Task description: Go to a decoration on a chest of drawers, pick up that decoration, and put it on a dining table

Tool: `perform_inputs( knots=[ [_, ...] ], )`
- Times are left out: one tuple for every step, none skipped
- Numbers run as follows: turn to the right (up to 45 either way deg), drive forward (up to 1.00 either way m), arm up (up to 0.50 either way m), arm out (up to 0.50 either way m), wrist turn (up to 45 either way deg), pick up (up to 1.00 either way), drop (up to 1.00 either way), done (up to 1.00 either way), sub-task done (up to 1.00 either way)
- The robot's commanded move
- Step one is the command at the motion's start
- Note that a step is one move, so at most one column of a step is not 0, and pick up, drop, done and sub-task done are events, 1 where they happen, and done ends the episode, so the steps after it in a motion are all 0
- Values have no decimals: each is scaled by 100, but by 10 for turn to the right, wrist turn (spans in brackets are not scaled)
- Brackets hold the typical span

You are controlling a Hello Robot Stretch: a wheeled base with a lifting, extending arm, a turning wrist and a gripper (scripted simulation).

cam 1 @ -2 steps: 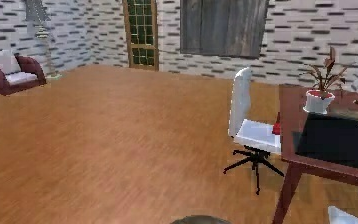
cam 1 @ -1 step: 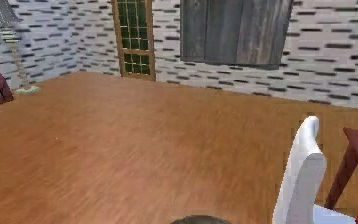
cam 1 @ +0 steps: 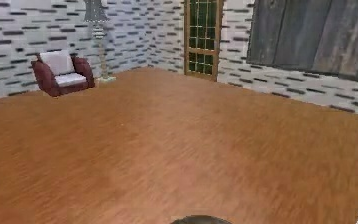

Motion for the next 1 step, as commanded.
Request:
perform_inputs(
  knots=[
    [0, 15, 0, 0, 0, 0, 0, 0, 0]
  ],
)
